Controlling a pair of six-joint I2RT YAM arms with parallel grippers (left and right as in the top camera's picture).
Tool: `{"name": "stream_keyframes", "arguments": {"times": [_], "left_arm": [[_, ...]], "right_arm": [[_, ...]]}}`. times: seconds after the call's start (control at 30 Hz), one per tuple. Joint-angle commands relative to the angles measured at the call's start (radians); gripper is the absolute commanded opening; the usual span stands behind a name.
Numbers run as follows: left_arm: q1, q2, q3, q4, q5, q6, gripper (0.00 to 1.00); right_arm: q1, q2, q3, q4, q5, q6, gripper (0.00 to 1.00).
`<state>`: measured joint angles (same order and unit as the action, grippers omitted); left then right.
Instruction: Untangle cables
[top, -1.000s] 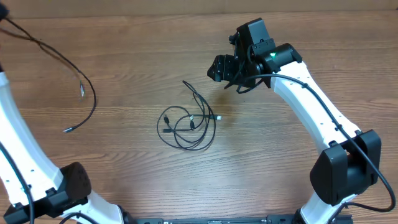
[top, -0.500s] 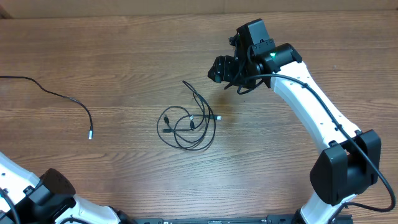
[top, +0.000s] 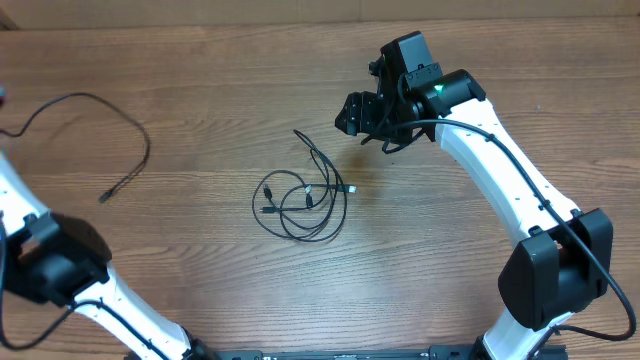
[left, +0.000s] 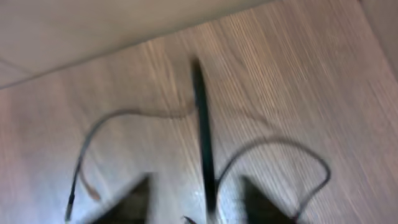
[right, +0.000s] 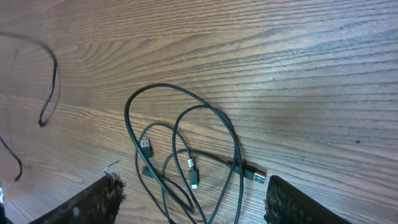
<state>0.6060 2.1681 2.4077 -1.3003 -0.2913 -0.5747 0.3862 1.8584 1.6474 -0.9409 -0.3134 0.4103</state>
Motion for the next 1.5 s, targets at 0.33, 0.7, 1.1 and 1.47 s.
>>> {"name": "stream_keyframes", "arguments": {"times": [0.33, 0.7, 1.1, 1.47], "left_arm": [[-0.044, -0.072, 0.050, -0.038, 0.494, 0.256, 1.00], [-0.394, -0.141, 0.040, -0.255, 0.432, 0.354, 1.00], [-0.734, -0.053, -0.118, -0.175, 0.571, 0.343, 1.00], [-0.840, 0.171, -0.134, -0.133, 0.789, 0.182, 0.89]], "right_arm": [[-0.001, 0.002, -0.005, 0.008, 0.006, -0.026, 0.72], [-0.211, 0.002, -0.003, -0.013, -0.152, -0.118, 0.76], [-0.294, 0.002, -0.003, -0.079, -0.151, -0.159, 0.77], [-0.294, 0.002, -0.003, -0.171, -0.148, -0.245, 0.80]]}}
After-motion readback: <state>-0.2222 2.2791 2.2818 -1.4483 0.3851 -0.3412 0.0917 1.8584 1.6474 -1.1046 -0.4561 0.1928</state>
